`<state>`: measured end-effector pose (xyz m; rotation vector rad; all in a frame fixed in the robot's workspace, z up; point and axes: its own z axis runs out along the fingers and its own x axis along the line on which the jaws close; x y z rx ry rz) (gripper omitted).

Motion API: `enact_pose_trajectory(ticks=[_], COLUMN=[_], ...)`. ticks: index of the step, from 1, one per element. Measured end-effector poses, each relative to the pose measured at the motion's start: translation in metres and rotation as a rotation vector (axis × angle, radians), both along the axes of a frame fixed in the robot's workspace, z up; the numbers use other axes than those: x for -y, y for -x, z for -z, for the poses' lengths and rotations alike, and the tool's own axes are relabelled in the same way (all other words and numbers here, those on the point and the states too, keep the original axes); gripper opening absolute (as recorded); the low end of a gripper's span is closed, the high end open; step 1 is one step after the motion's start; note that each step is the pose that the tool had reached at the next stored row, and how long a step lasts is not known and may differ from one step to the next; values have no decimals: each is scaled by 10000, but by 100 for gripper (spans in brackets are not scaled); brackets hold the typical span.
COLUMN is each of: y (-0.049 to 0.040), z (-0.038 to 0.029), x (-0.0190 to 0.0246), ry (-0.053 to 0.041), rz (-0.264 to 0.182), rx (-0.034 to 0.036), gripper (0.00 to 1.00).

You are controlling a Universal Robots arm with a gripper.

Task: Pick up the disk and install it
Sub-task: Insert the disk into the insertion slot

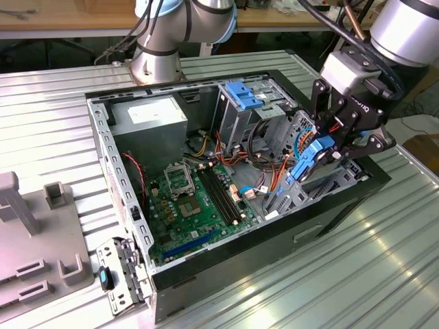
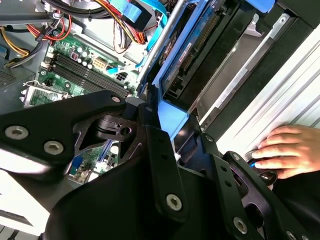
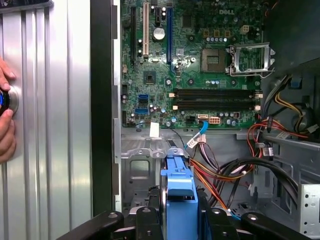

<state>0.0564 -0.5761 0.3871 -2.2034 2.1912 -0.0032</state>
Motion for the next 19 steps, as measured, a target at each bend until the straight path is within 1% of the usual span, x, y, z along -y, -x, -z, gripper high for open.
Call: enact_pose_trajectory(ticks=[4,6,8,12,17,18,19], y=[0,0,-1,1,0,-2,-1], z=[70,93,136,190,193,207,204], x=[6,8,12,18,18,18,20], ry=[-3,-3,-6,-9,-10,-34,-22], rz=[0,1,-1,1,0,-2,-1], rx=[0,0,1,-1,1,7,2], gripper=[37,37,37,37,37,37,38])
